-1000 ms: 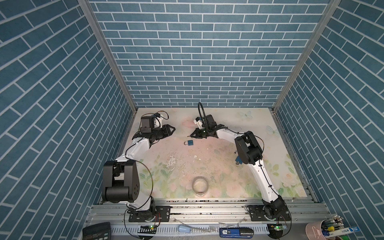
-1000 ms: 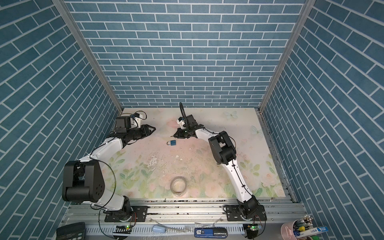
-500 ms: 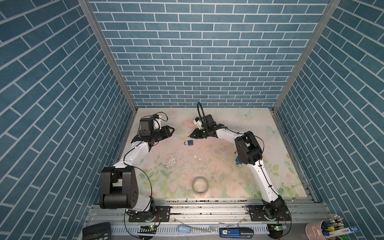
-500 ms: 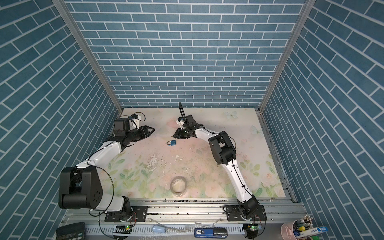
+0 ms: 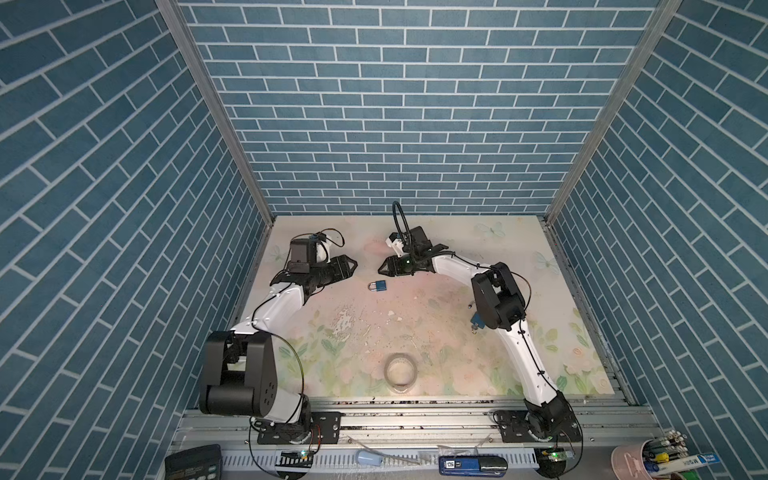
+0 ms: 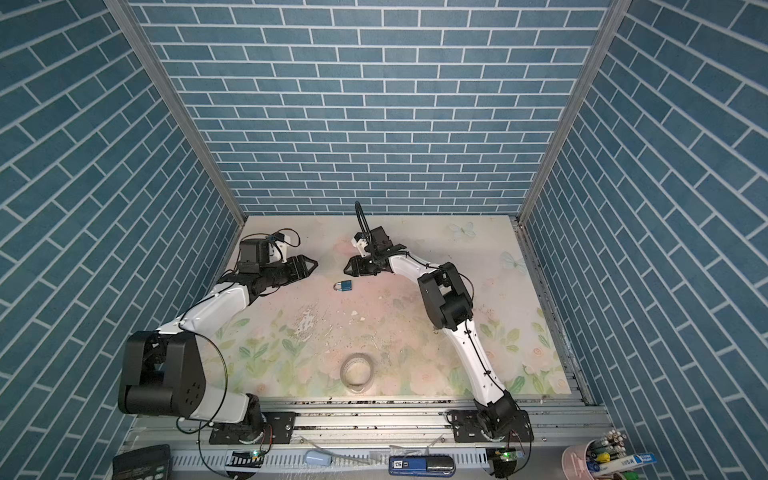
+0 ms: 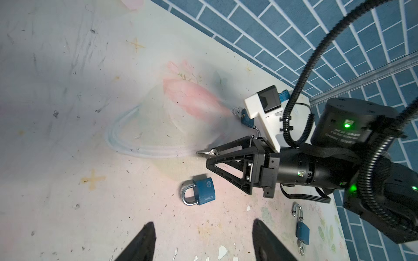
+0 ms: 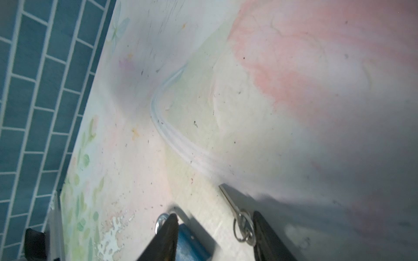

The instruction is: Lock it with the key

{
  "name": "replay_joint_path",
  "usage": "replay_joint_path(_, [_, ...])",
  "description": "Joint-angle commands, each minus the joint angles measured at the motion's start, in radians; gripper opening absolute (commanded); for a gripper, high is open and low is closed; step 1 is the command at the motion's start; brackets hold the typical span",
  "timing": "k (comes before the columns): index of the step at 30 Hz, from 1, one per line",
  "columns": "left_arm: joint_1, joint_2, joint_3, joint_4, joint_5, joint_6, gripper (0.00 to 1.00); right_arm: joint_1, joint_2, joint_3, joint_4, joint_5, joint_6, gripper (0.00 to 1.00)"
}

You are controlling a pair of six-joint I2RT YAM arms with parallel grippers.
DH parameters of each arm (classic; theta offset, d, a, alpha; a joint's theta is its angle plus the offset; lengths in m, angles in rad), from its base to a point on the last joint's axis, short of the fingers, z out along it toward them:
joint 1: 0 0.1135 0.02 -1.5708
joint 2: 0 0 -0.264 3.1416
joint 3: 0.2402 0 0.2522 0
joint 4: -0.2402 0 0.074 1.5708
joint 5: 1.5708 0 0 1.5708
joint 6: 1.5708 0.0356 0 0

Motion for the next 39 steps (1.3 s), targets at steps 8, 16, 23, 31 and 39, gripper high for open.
replay_joint_path(8, [-0.002, -0.013, 0.011, -0.022, -0.017, 0.018, 0.71, -0.010, -0.035, 0.025, -0.126, 0.038, -0.045, 0.63])
replay_joint_path(16, [-0.002, -0.025, 0.017, -0.034, -0.018, 0.019, 0.71, 0.004, 0.011, 0.088, -0.167, 0.017, -0.037, 0.64])
replay_joint_path(23, [-0.002, -0.029, 0.014, -0.023, -0.022, 0.004, 0.71, 0.031, 0.062, 0.176, -0.233, 0.022, -0.038, 0.64])
replay_joint_path(31, [-0.002, -0.034, 0.022, -0.030, -0.030, -0.001, 0.71, 0.056, 0.075, 0.169, -0.229, 0.022, -0.014, 0.64])
replay_joint_path(39, [-0.002, -0.015, 0.029, -0.027, -0.015, 0.001, 0.72, 0.055, 0.025, 0.109, -0.206, 0.066, -0.023, 0.64])
